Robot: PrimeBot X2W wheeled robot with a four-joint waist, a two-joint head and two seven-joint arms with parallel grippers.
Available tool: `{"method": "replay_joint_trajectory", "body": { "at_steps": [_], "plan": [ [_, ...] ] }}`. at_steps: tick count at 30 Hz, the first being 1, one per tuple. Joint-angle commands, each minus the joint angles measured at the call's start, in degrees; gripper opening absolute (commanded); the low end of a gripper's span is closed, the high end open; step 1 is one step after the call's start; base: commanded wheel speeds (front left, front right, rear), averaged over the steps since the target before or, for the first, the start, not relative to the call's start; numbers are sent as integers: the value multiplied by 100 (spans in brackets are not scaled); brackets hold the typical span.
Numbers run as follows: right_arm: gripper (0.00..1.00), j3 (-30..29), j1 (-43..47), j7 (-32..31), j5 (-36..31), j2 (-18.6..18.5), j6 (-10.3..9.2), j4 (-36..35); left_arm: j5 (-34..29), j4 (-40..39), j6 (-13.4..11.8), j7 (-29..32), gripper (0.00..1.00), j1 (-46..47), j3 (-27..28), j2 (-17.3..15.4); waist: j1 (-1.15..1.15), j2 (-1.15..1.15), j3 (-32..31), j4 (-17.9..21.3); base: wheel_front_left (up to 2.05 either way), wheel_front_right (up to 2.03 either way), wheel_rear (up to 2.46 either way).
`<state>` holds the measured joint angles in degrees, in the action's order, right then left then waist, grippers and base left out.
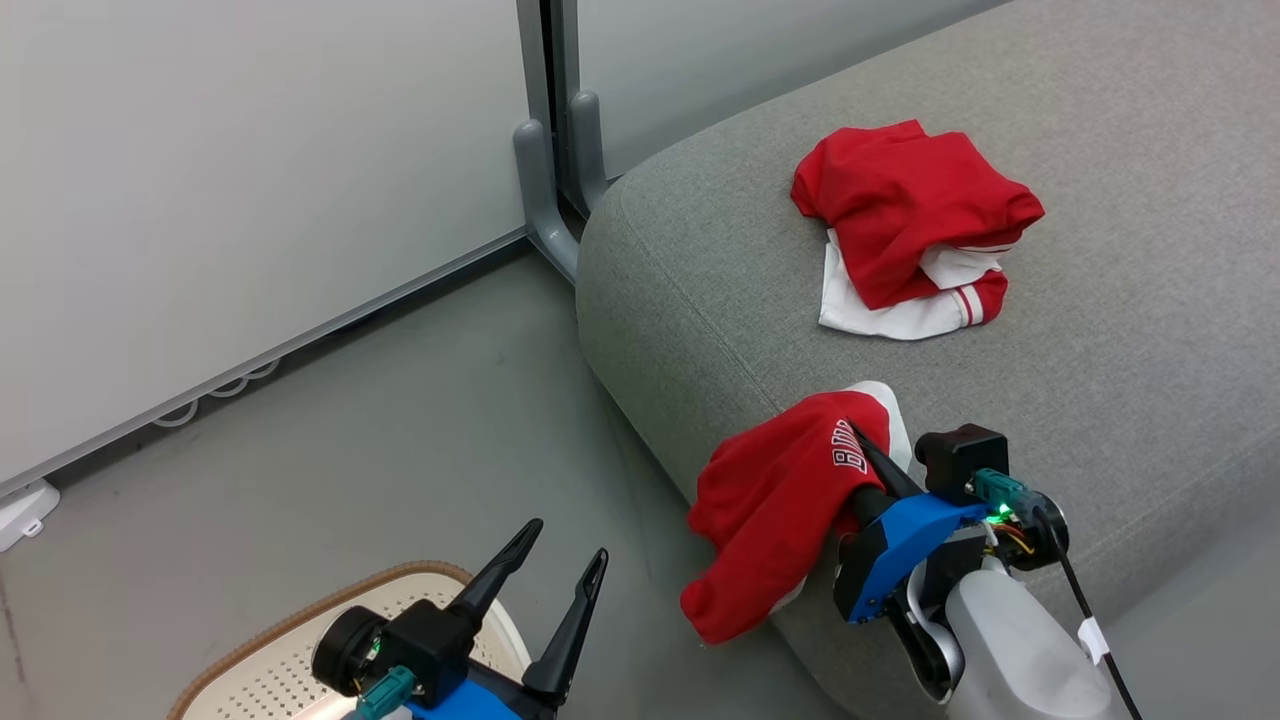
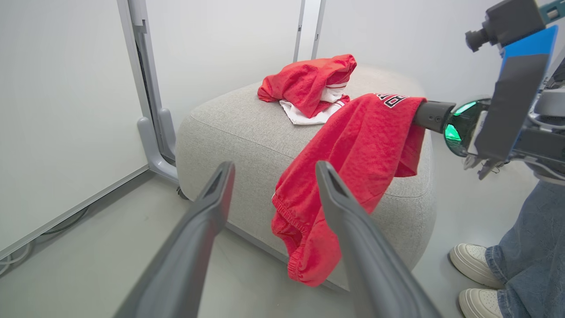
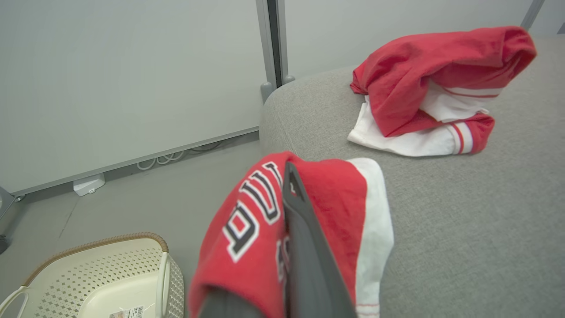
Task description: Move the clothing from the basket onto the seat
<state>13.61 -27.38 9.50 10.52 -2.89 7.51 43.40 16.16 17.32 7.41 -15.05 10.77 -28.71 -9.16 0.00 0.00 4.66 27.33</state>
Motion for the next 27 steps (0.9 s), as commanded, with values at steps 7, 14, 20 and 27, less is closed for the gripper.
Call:
{"method": "replay_joint_trajectory", "body": {
  "at_steps": [7, 14, 20, 27],
  "plan": [
    [0, -10, -60, 85, 61, 3, -4, 53, 23, 12, 8, -19, 100, 95, -42, -82, 0, 0, 80, -13, 0, 0, 0],
    [0, 5, -110, 127, 149, 3, -4, 97, 15, 13, 9, -19, 100, 180, -36, -132, 0, 0, 211, -72, 0, 0, 0],
    [0, -332, -499, 73, 2, 2, -4, 108, -20, -55, 9, -19, 100, 252, 4, -225, 0, 0, 436, -115, 0, 0, 0],
    [0, -991, -1549, -333, -149, -339, -4, -217, -66, -164, 9, -19, 100, 442, -41, -361, 0, 0, 809, -226, 0, 0, 0]
  ]
}}
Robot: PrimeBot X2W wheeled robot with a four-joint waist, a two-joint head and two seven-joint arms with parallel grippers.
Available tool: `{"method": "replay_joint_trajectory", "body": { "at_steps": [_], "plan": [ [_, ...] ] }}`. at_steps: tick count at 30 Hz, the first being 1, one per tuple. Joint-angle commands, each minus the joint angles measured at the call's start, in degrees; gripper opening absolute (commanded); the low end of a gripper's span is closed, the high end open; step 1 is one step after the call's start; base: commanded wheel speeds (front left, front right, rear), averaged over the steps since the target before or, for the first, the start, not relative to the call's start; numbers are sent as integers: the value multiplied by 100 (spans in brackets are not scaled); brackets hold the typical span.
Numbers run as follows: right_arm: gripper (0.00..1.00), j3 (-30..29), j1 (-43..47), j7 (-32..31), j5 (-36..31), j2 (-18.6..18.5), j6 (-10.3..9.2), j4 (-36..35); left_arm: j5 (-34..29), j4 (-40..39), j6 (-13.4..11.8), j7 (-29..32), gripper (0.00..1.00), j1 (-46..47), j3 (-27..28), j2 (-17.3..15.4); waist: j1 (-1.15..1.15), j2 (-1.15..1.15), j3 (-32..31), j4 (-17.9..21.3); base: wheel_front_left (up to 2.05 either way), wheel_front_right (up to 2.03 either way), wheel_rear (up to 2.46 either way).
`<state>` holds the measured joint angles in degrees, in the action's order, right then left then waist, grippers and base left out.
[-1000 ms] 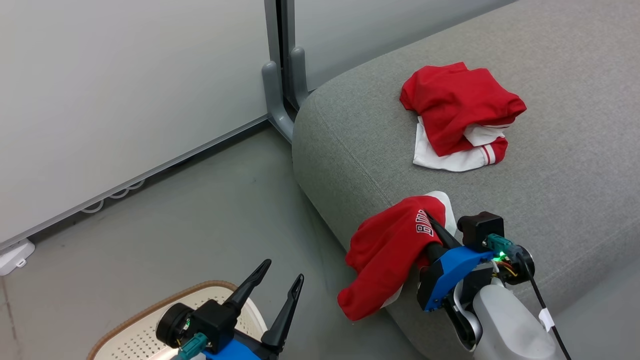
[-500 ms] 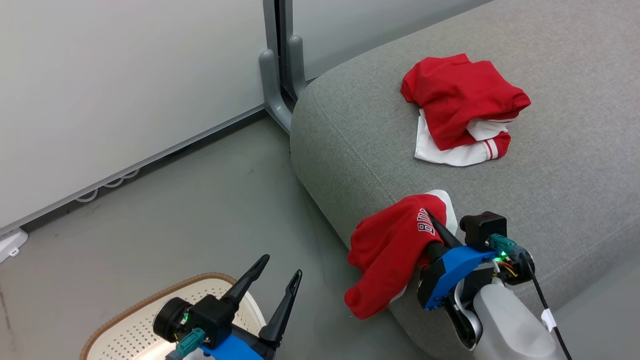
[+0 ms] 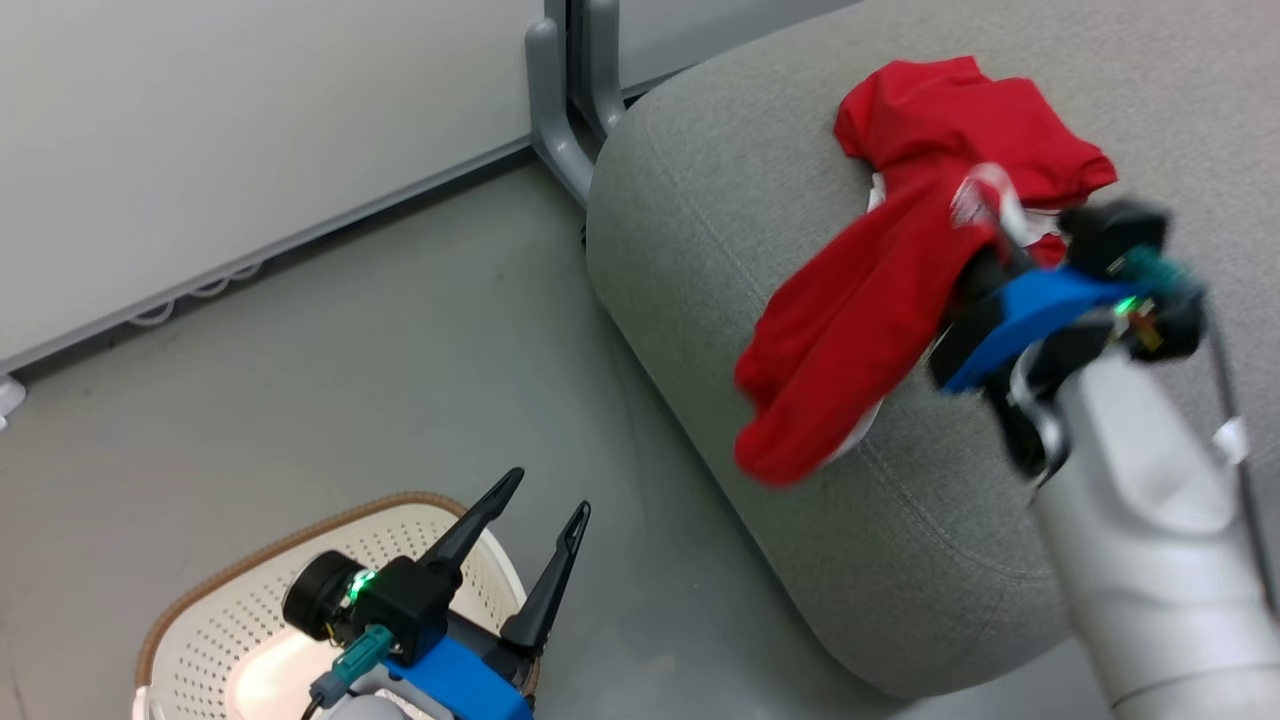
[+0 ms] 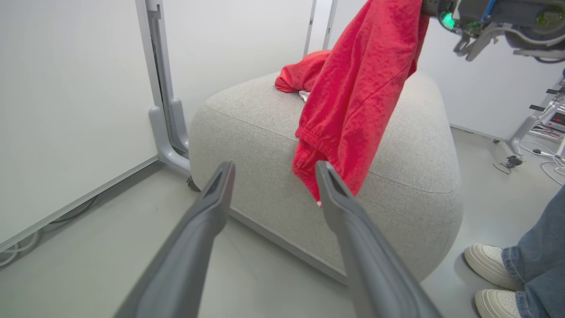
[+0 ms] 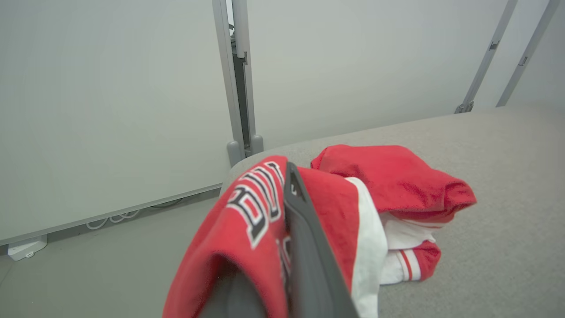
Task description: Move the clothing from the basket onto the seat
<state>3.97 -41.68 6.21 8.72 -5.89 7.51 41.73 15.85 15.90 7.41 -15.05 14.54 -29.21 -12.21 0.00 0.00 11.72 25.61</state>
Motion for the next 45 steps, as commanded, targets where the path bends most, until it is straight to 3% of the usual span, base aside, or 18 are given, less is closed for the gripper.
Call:
{"method": "replay_joint_trajectory", "body": {
  "at_steps": [1, 11, 17, 25, 34, 41, 42, 43, 44, 45],
  "plan": [
    [0, -139, -296, -77, 65, -139, -5, -131, -42, -53, 9, -19, 100, 115, -12, -74, 0, 0, 186, -93, 0, 0, 0],
    [0, -1454, -1749, -929, 541, -1384, -4, -783, -149, -385, 9, -19, 100, 887, -373, -282, 0, 0, 1264, -588, 0, 0, 0],
    [0, -2399, -1829, -1034, 557, -1993, -4, -1088, -218, -560, 9, -19, 100, 1394, -593, -477, 0, 0, 2006, -870, 0, 0, 0],
    [0, -3105, -1002, -654, 464, -1824, -4, -634, -292, -728, 9, -19, 100, 1748, -705, -689, 0, 0, 2551, -1001, 0, 0, 0],
    [0, -2987, -846, -232, 277, -1565, -4, 85, -269, -723, 9, -19, 100, 1704, -690, -717, 0, 0, 2497, -958, 0, 0, 0],
    [0, -2872, -1032, -36, 140, -1639, -4, 468, -234, -680, 9, -19, 100, 1628, -702, -637, 0, 0, 2312, -928, 0, 0, 0],
    [41, -2866, -1039, 37, 117, -1663, -4, 542, -219, -664, 9, -19, 100, 1605, -672, -606, 0, 0, 2252, -924, 0, 0, 0],
    [94, -2849, -1038, 51, 116, -1676, -4, 576, -207, -649, 9, -19, 100, 1583, -650, -594, 0, 0, 2220, -924, 0, 0, 0],
    [100, -2833, -1028, 67, 109, -1693, -4, 608, -198, -632, 9, -19, 100, 1561, -620, -576, 0, 0, 2178, -925, 0, 0, 0],
    [100, -2819, -1008, 80, 97, -1711, -4, 640, -194, -619, 9, -19, 100, 1537, -588, -551, 0, 0, 2129, -931, 0, 0, 0]
  ]
}}
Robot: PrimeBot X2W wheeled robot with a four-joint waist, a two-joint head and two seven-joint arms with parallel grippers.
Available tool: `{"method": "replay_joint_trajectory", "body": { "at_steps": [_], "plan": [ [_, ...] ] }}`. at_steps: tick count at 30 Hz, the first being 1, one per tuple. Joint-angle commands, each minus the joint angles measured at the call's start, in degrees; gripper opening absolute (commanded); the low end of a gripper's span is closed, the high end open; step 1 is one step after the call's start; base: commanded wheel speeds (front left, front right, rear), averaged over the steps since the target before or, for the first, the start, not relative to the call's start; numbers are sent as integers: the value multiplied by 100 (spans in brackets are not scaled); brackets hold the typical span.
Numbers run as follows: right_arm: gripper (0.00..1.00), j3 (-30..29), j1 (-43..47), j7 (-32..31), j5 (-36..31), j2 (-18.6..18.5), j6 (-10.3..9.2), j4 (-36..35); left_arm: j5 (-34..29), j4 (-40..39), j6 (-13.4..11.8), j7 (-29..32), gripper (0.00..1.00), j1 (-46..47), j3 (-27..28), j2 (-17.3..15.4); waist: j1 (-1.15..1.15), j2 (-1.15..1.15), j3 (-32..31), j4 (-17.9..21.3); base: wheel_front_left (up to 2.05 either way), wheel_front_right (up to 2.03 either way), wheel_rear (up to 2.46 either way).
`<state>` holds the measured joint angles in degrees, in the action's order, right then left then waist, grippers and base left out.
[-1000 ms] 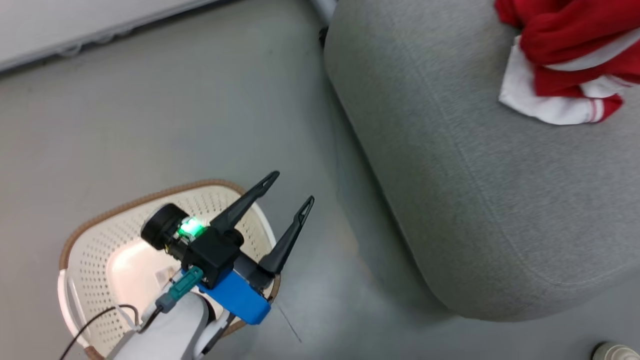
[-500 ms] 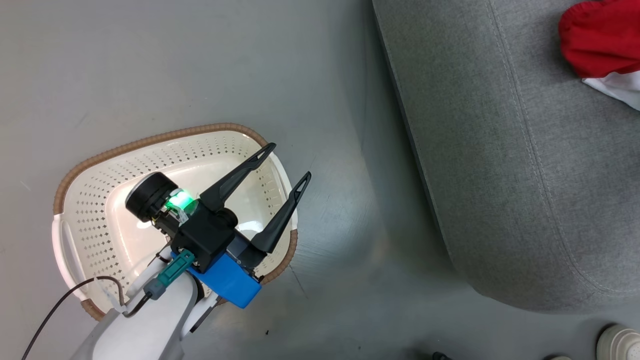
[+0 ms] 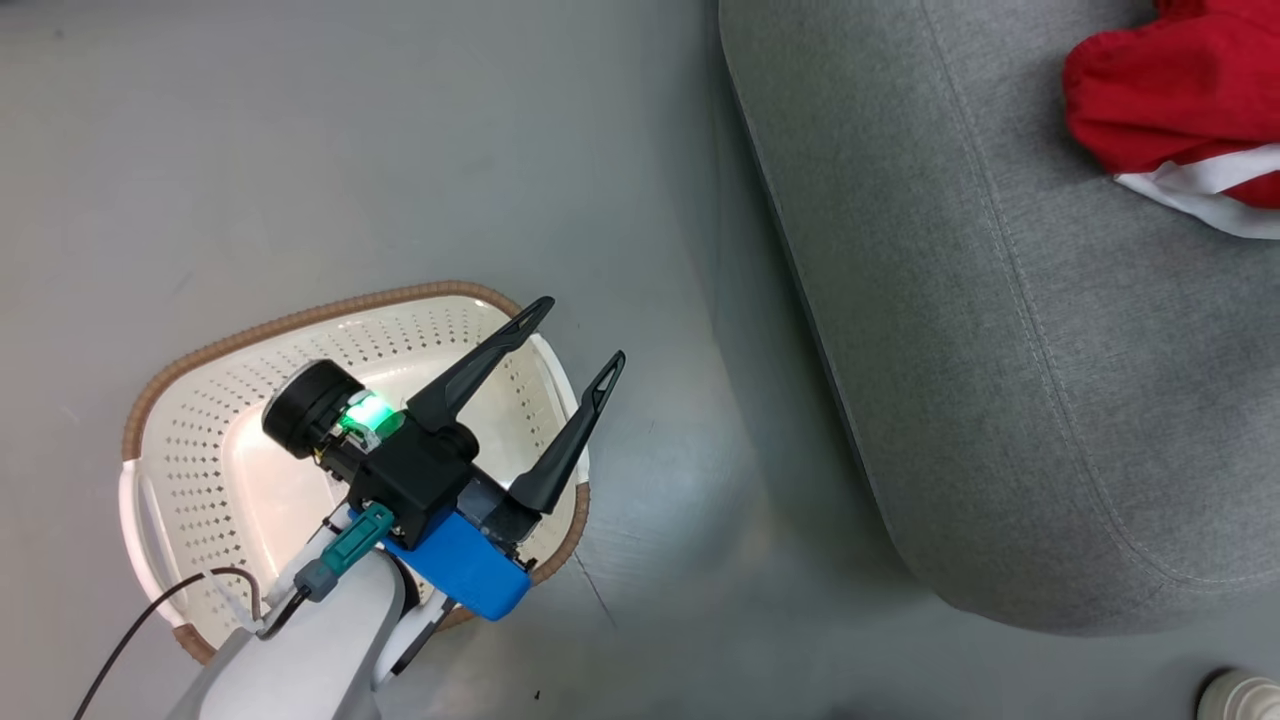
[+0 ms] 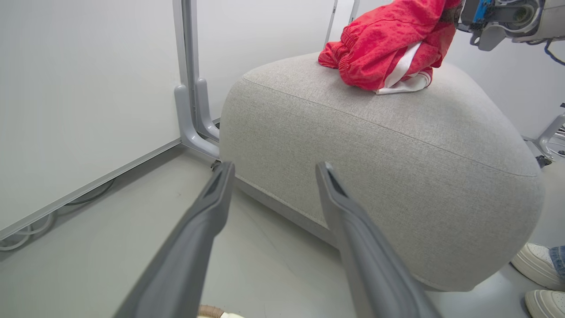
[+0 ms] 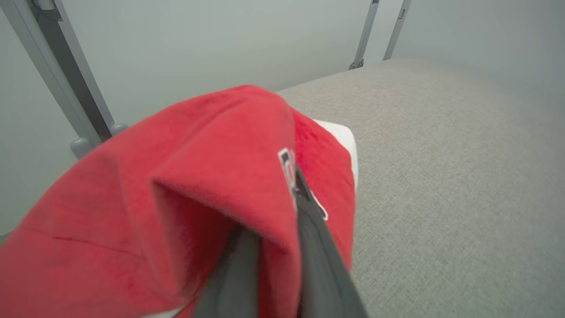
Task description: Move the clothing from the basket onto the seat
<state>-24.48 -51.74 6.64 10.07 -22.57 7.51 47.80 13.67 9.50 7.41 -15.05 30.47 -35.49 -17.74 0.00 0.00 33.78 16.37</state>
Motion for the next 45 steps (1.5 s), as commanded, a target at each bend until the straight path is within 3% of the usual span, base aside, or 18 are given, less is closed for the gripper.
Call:
{"method": "replay_joint_trajectory", "body": {
  "at_steps": [1, 11, 20, 25, 35, 45],
  "plan": [
    [100, 27, -2, 38, -38, -44, -4, 34, 24, 22, 9, -19, 100, -57, 40, 2, 0, 0, -77, -7, 0, 0, 0],
    [100, 198, 484, 118, -90, -137, -5, 77, 124, 231, 9, -19, 100, -496, 363, 420, 0, 0, -925, -201, 0, 0, 0],
    [100, 448, 1588, 110, -312, -97, -5, -667, 237, 394, 9, -19, 100, -1167, 749, 852, 0, 0, -1904, -582, 0, 0, 0],
    [100, 481, 2374, 45, -453, 254, -5, -1446, 252, 443, 9, -19, 100, -1580, 1094, 952, 0, 0, -2351, -761, 0, 0, 0],
    [100, 884, 3898, -374, -770, 1295, -5, -3350, 221, 480, 8, -19, 100, -2441, 1894, 1054, 0, 0, -3008, -1075, 0, 0, 0],
    [100, 1354, 5113, -529, -1071, 1803, -5, -4376, 138, 494, 8, -19, 100, -2892, 2614, 1216, 0, 0, -3240, -1596, 0, 0, 0]
  ]
}}
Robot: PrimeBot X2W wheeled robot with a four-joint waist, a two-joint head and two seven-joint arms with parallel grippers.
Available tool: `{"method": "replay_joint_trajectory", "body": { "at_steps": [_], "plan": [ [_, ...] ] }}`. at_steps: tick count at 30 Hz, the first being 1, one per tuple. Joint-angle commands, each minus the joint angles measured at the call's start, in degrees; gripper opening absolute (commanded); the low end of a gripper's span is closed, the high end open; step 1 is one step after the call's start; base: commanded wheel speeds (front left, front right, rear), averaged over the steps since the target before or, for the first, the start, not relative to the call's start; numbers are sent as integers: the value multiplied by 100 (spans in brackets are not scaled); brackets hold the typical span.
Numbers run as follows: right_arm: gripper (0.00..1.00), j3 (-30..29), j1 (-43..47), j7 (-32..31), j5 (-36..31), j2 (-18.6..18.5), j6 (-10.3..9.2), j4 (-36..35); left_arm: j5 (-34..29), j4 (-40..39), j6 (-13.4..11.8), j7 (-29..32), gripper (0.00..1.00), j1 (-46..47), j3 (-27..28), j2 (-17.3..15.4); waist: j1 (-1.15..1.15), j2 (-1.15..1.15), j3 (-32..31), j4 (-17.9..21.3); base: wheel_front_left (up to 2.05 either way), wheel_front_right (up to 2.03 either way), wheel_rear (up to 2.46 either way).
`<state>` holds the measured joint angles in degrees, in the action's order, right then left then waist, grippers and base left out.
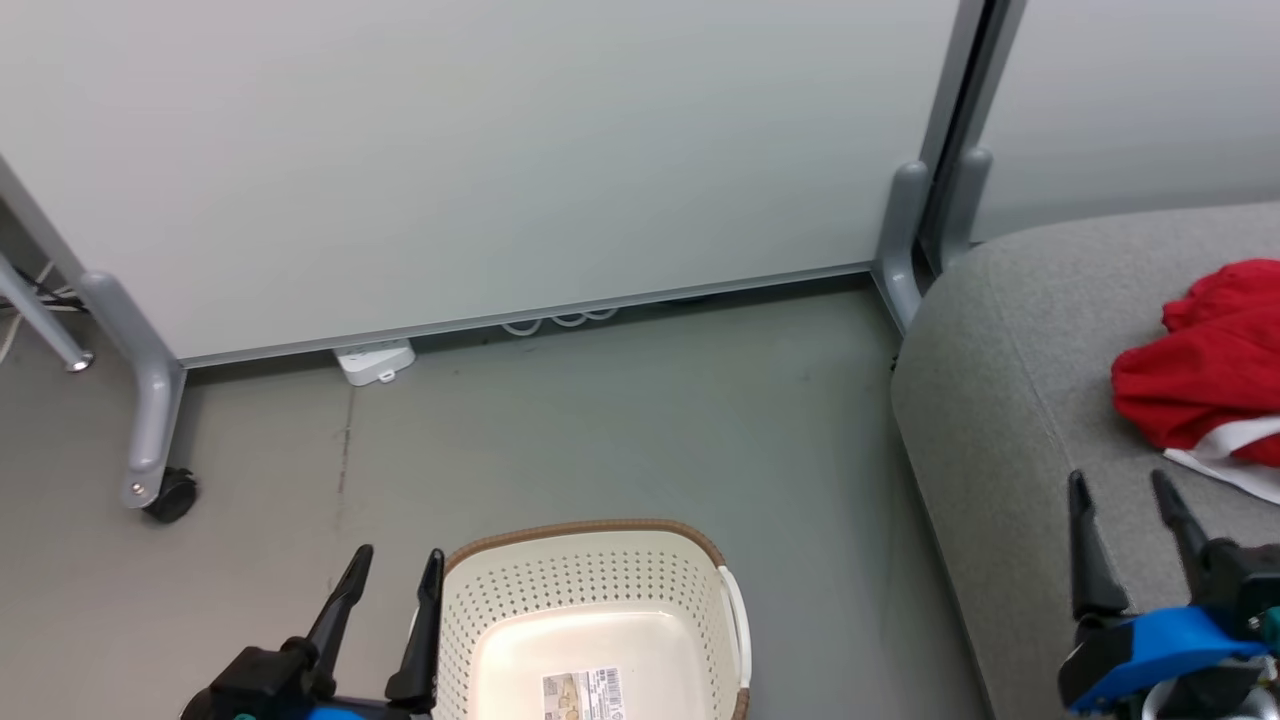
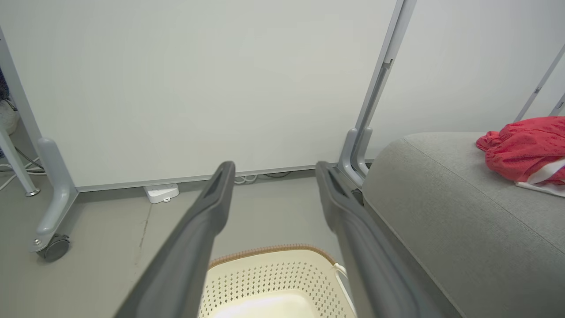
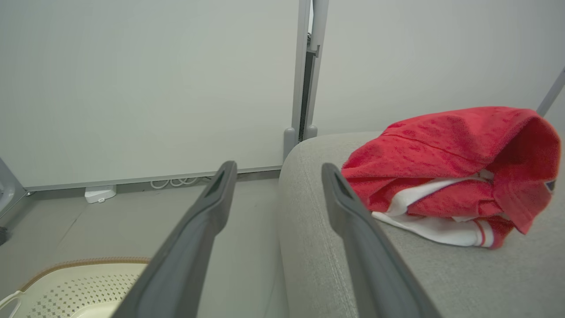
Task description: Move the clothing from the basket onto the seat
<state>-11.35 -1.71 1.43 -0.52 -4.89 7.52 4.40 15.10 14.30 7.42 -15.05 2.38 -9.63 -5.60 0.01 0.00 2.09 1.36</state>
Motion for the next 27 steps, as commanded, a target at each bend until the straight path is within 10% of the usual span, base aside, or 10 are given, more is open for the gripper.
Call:
{"method": "replay_joint_trajectory", "body": {
  "at_steps": [1, 27],
  "plan": [
    [100, 91, 180, -12, 4, 73, -6, -79, -8, 19, 7, -19, 100, -110, 99, 6, -1, 0, -95, -130, 0, 0, 0],
    [100, 604, 587, 118, 272, 209, -6, -19, 96, 376, 7, -19, 100, -156, 374, -34, -1, 0, -328, -432, 0, 0, 0]
  ]
}}
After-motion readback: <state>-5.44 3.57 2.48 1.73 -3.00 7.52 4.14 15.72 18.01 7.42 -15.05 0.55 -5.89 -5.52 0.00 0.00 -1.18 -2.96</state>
